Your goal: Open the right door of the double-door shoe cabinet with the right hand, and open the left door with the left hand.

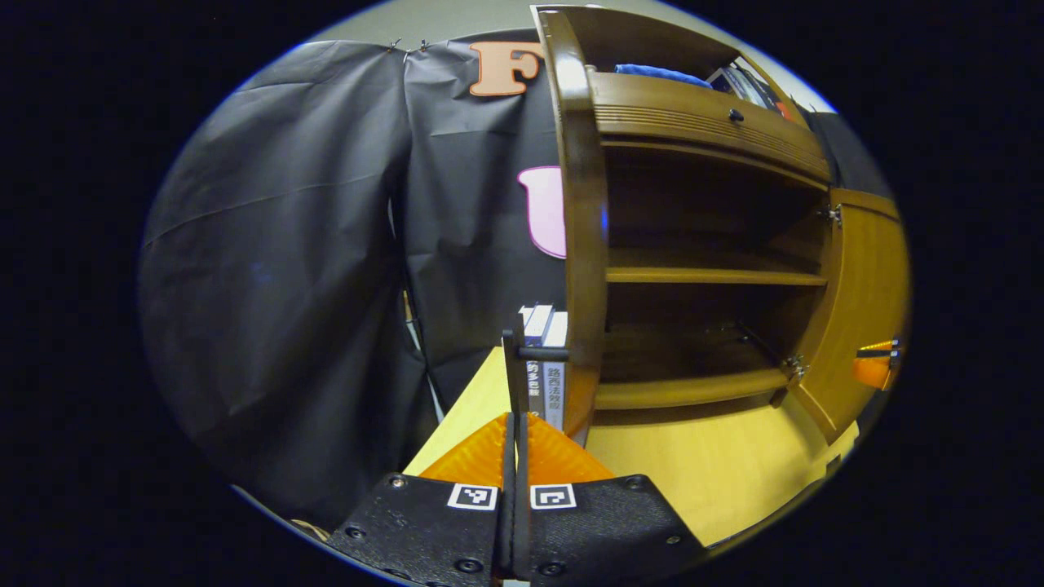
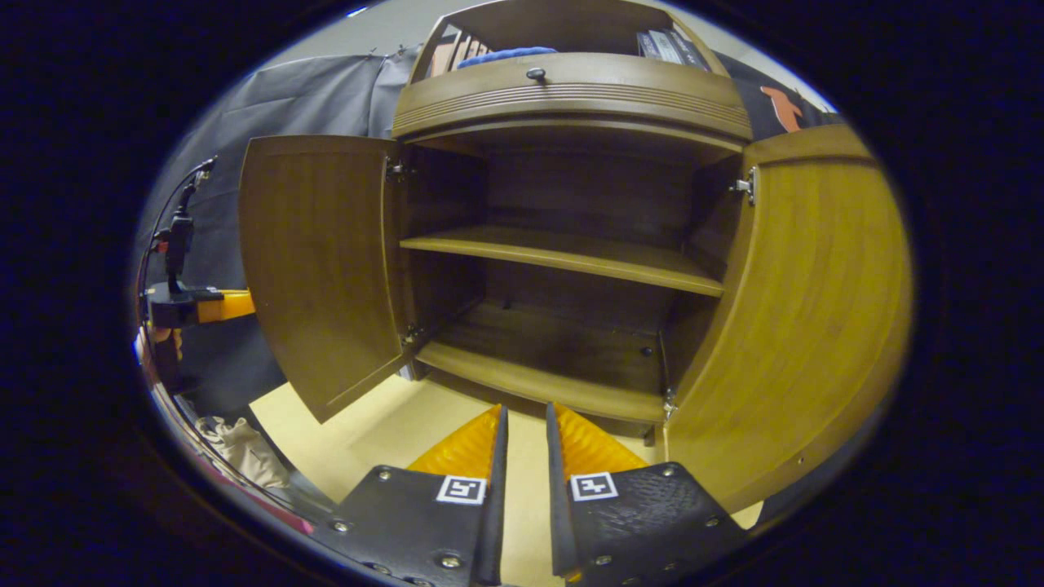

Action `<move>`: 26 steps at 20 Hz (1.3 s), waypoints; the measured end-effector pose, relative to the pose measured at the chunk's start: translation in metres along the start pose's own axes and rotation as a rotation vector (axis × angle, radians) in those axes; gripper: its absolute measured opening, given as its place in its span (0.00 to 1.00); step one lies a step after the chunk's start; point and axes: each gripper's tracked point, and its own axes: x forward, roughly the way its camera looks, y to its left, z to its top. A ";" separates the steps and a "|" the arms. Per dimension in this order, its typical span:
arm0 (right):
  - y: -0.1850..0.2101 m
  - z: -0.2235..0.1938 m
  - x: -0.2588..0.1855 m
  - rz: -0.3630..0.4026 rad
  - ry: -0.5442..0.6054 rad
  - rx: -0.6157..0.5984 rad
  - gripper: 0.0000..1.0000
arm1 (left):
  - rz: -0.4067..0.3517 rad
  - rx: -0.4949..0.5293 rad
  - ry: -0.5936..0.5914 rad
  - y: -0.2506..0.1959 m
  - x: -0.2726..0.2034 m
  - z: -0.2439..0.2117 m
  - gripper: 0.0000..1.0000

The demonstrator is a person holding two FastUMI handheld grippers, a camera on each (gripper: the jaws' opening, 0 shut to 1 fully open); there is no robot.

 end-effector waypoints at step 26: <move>-0.020 0.105 -0.055 -0.106 -0.243 0.030 0.24 | -0.386 -0.112 -0.284 -0.173 -0.051 0.138 0.01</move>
